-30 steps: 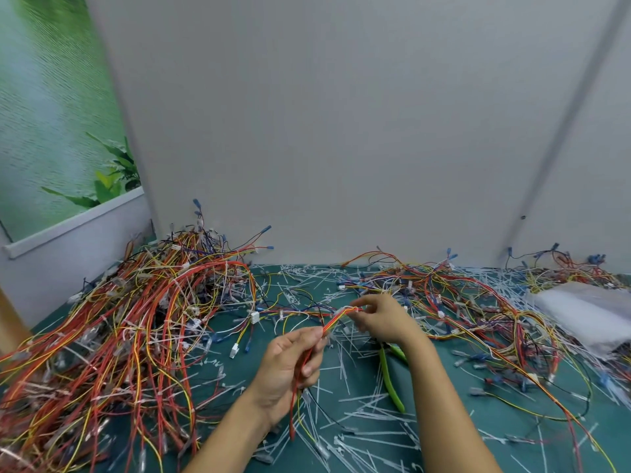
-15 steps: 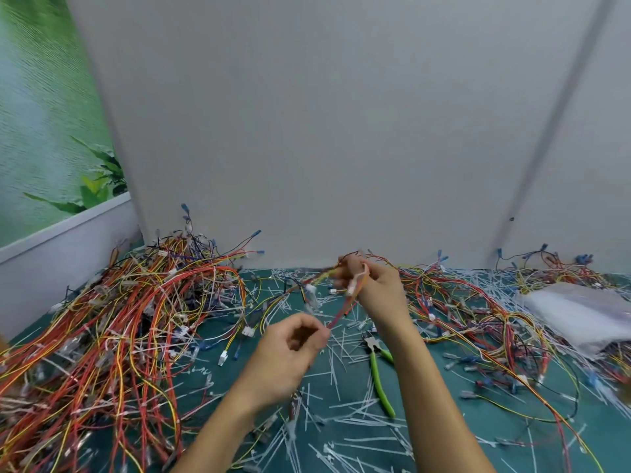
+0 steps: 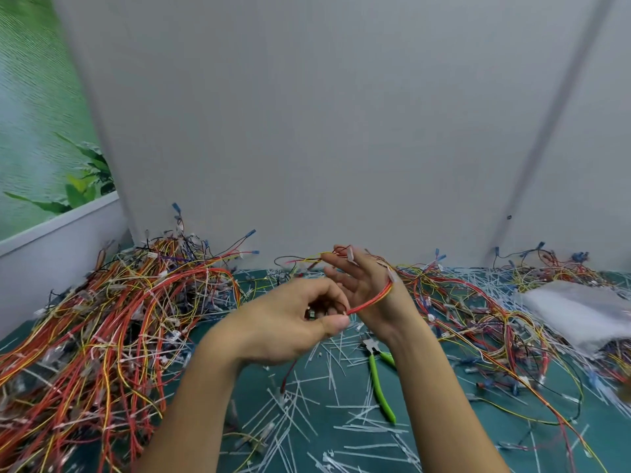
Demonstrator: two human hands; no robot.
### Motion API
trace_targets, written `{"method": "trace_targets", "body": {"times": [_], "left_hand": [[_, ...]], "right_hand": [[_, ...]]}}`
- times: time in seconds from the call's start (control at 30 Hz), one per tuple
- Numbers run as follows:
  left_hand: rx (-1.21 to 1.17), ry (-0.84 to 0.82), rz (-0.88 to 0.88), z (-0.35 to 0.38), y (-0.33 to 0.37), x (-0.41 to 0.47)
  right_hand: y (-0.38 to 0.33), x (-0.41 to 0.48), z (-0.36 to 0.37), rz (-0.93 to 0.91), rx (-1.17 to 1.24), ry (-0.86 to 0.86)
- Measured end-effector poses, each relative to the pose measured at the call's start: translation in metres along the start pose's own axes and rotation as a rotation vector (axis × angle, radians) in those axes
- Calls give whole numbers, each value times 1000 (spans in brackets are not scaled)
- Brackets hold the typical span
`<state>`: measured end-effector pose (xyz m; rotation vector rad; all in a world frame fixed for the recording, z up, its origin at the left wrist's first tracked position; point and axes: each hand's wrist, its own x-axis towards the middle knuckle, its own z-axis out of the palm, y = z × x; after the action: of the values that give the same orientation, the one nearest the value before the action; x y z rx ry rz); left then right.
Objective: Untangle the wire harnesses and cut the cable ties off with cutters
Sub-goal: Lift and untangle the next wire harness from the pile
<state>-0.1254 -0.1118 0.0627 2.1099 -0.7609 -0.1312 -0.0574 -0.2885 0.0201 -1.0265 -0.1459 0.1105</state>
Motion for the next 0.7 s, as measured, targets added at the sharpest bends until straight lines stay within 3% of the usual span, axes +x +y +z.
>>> {"method": "trace_targets", "body": {"times": [0.13,0.23,0.3,0.43,0.57,0.7], "left_hand": [[-113,92,-6,-12,-8,-1],[-218,224,-36,-18,-18,2],[-245,316,-78,-18,-24,6],[-356,404,-131,-16,-33,13],[-569,360,-124,-18,-36,14],[-748,326,-103,-23,-35,12]], "right_hand": [[-2,5,-10,-34,-279,149],[-2,4,-24,-297,-845,301],[-4,2,-30,-384,-1052,299],[-17,-3,-29,-315,-1039,207],[-31,-15,-19,-176,-621,39],[-34,-21,-10,-135,-429,-8]]}}
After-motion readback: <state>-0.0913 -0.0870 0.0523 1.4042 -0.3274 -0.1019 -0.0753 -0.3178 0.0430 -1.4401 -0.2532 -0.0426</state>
